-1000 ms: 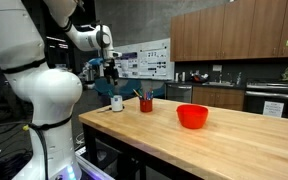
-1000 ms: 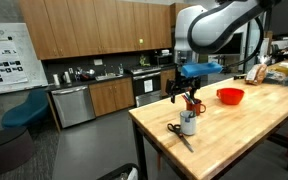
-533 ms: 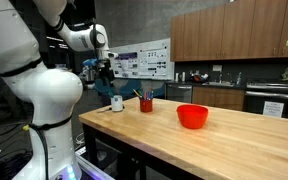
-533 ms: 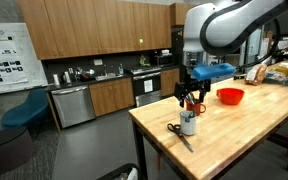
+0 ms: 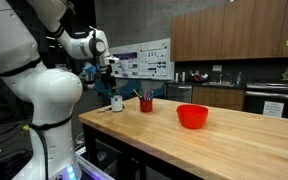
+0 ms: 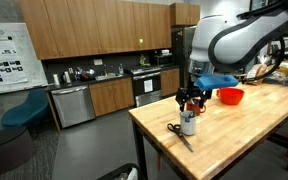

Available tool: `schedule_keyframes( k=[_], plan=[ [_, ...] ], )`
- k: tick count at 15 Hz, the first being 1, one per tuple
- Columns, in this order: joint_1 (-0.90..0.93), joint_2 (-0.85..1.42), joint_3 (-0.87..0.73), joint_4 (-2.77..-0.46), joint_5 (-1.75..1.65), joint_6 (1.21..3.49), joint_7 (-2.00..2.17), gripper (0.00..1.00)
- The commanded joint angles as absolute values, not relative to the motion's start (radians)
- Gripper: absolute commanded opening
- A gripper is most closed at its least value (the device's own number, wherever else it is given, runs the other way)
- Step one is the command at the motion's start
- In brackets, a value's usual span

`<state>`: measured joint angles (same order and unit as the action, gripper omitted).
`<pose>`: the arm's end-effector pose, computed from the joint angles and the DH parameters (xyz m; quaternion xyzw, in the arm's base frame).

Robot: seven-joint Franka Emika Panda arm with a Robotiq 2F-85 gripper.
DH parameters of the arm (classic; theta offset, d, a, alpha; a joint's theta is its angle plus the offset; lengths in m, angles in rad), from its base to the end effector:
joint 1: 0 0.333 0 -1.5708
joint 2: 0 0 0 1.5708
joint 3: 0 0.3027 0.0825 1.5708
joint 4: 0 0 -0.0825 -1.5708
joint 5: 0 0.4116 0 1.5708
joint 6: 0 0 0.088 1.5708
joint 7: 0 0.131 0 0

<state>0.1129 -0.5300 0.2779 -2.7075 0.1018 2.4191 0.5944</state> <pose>0.3927 0.1508 0.3553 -0.9823 0.1450 -0.1158 0.0242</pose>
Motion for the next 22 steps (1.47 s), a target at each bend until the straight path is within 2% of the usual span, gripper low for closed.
schedule_keyframes(
  k=[1, 22],
  plan=[
    [0.108, -0.531, 0.281, -2.708, 0.105, 2.416, 0.591, 1.00],
    [0.096, -0.518, 0.291, -2.716, 0.094, 2.408, 0.607, 1.00]
  ],
)
